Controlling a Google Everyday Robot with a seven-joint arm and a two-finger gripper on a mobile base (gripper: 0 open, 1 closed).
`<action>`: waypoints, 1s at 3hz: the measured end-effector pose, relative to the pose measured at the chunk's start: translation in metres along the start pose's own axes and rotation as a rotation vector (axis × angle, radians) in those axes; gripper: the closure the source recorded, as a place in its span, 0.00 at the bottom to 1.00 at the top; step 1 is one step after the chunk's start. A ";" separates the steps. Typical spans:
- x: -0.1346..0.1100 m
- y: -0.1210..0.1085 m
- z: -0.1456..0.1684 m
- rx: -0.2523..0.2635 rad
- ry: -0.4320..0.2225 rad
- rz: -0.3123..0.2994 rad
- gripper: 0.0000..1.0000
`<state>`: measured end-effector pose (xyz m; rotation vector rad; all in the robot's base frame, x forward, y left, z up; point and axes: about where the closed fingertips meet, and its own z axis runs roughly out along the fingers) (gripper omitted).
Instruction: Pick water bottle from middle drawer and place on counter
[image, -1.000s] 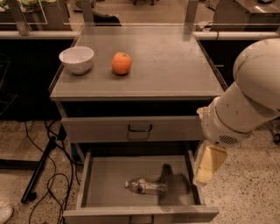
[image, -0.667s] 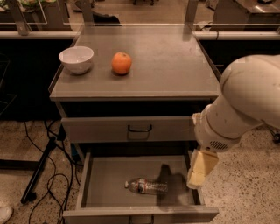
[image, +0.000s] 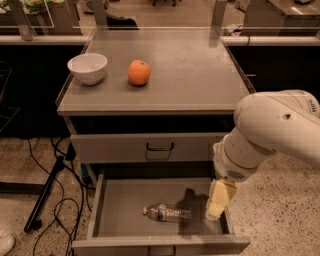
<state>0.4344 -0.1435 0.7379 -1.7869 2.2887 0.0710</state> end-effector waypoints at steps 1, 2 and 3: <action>-0.001 0.008 0.012 -0.026 -0.002 0.006 0.00; -0.005 0.013 0.041 -0.045 -0.014 0.019 0.00; -0.015 -0.001 0.087 -0.020 -0.061 0.057 0.00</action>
Offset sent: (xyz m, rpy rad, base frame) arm -0.0004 0.0292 -0.0753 0.0570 0.0529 -0.0225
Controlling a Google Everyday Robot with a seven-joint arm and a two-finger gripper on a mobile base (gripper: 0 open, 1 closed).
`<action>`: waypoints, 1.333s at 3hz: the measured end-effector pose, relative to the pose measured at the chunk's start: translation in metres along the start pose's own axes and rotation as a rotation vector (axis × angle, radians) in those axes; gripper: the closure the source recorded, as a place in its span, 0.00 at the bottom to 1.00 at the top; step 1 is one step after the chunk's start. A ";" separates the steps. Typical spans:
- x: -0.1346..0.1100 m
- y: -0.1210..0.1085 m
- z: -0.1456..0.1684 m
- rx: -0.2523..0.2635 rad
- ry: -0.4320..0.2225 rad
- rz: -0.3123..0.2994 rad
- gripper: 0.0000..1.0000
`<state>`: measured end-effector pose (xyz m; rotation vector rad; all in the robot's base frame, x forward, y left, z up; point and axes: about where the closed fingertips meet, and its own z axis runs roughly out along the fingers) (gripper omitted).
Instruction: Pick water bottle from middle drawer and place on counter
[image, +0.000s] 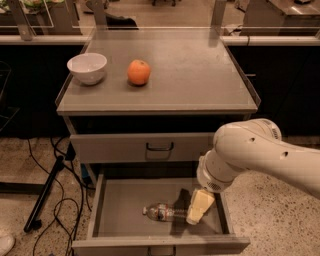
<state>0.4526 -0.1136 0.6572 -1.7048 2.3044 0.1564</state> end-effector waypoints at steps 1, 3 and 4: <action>0.000 0.001 0.001 -0.003 0.000 0.000 0.00; 0.000 0.005 0.050 -0.036 -0.019 0.093 0.00; -0.004 0.001 0.066 -0.026 -0.050 0.142 0.00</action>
Offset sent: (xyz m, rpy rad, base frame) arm -0.0020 0.0199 -0.0622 0.0322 0.0976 -0.0463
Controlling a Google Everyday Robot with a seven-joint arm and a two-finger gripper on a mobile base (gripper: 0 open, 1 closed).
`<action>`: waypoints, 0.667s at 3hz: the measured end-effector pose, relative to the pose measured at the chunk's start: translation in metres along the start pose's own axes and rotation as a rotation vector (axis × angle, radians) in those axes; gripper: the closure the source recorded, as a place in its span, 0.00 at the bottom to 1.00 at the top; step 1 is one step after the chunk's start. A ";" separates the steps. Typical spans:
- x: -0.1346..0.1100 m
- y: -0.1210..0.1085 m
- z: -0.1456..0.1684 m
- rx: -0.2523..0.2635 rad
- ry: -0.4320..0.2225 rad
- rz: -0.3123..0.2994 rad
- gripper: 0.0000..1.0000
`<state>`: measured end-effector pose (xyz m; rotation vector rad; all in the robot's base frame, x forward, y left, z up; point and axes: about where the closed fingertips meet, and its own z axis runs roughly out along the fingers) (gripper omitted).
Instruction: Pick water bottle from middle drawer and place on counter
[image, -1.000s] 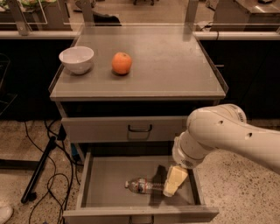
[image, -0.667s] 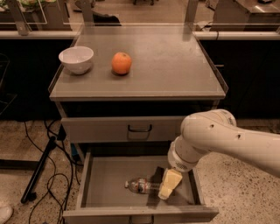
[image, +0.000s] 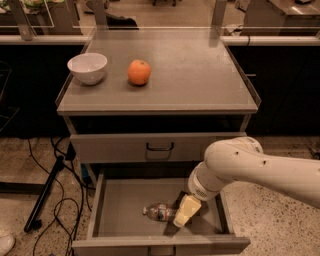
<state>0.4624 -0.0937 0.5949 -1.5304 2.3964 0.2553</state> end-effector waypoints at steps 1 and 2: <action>0.000 0.000 0.000 0.000 0.000 0.000 0.00; -0.002 -0.001 0.028 -0.007 -0.013 0.040 0.00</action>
Offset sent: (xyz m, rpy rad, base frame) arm 0.0063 0.0162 -0.0451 0.0385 0.0264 -0.0779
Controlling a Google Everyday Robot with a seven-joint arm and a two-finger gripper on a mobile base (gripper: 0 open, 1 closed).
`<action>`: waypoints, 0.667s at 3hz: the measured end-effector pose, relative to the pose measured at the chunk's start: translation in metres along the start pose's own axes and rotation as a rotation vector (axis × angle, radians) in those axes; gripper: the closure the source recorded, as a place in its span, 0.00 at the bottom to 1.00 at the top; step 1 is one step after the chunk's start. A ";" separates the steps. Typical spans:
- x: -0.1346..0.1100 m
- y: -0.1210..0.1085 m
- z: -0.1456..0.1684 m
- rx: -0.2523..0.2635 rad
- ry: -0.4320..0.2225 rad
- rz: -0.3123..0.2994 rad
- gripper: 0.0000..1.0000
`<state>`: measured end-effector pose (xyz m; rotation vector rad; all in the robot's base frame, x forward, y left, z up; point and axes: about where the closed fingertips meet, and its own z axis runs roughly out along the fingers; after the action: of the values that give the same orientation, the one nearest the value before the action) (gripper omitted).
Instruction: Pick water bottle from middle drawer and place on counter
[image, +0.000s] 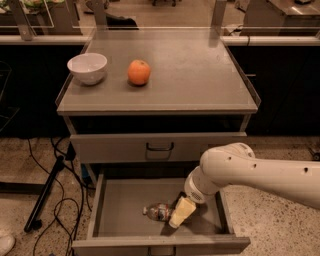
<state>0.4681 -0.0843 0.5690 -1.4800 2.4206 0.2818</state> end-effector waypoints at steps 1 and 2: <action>0.002 -0.012 0.041 -0.009 -0.004 0.016 0.00; 0.004 -0.015 0.047 -0.015 -0.005 0.015 0.00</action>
Offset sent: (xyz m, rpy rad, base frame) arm 0.0272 0.0045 -0.0599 0.0055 0.0097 -0.0169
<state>0.4861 -0.0800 0.5229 -1.4671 2.4317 0.3074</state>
